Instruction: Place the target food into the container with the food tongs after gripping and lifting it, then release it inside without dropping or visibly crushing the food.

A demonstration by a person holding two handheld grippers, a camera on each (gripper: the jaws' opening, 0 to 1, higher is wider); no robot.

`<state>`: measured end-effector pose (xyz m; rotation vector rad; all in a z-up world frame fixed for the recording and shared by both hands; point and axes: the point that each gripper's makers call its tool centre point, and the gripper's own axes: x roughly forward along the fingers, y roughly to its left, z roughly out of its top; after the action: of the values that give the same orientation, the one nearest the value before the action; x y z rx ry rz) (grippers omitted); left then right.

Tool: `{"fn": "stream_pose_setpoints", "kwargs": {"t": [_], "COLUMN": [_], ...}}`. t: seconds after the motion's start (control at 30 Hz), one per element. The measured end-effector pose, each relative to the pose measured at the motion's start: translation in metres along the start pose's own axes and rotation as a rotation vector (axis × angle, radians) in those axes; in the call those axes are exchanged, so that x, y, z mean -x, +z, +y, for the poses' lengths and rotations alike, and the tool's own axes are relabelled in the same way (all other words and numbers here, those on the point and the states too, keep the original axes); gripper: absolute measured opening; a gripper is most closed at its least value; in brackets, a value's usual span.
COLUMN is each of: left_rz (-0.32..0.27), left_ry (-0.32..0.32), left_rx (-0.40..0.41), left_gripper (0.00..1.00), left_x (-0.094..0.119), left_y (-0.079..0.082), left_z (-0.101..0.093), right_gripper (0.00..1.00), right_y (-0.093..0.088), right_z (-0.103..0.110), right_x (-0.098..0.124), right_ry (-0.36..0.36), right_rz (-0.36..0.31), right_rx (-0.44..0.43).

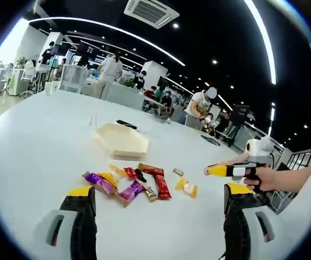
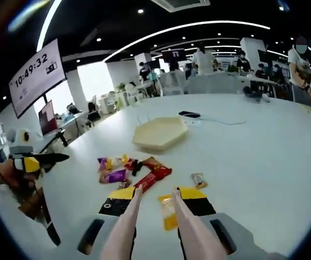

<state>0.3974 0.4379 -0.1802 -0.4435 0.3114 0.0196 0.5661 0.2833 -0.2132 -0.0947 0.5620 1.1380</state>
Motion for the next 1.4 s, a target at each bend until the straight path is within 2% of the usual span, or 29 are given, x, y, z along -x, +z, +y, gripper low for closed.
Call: {"fn": "stream_pose_setpoints", "kwargs": {"t": [0.17,0.23,0.27,0.3,0.4,0.47,0.57,0.8,0.93,1.07,1.17,1.3,1.4], "left_rz": [0.019,0.002,-0.033,-0.044,-0.011,-0.007,-0.009,0.021,-0.008,-0.001,-0.028,-0.038,-0.032], "left_ry": [0.012,0.028,0.033,0.031,0.032,0.029,0.031,0.034,0.043,0.048,0.051,0.056,0.053], "left_rx": [-0.016,-0.062,-0.097,-0.1,-0.077,-0.088,-0.102,-0.115,-0.118,-0.107,-0.119,-0.099,-0.079], "left_gripper": [0.99,0.99,0.99,0.99,0.99,0.99,0.99,0.99,0.99,0.99,0.99,0.99,0.99], "left_x": [-0.002,0.0,0.001,0.002,0.002,0.004,0.008,0.01,0.013,0.013,0.018,0.017,0.012], "left_y": [-0.001,0.004,0.01,0.012,0.006,0.007,0.009,0.005,0.012,0.013,0.02,0.02,0.024], "left_z": [0.008,0.013,0.014,0.014,0.019,0.02,0.021,0.026,0.027,0.03,0.029,0.035,0.041], "right_gripper": [0.28,0.29,0.29,0.29,0.29,0.29,0.29,0.29,0.29,0.29,0.29,0.29,0.29], "right_y": [-0.006,-0.006,-0.009,-0.011,-0.019,-0.02,-0.026,-0.029,-0.033,-0.035,-0.034,-0.036,-0.045], "right_z": [-0.007,-0.005,-0.005,-0.005,-0.007,-0.007,-0.006,-0.006,-0.006,-0.011,-0.009,-0.013,-0.015], "right_x": [-0.003,-0.003,-0.006,-0.007,-0.009,-0.009,-0.013,-0.018,-0.027,-0.028,-0.032,-0.035,-0.042], "right_ry": [-0.018,-0.01,-0.009,-0.008,-0.023,-0.02,-0.012,-0.018,-0.008,-0.019,-0.008,-0.014,-0.018], "right_rz": [0.024,0.027,0.041,0.048,0.083,0.084,0.106,0.117,0.142,0.153,0.157,0.165,0.192], "right_rx": [-0.018,-0.014,-0.005,0.001,-0.008,-0.011,0.041,0.033,0.105,0.084,0.119,0.105,0.082]}}
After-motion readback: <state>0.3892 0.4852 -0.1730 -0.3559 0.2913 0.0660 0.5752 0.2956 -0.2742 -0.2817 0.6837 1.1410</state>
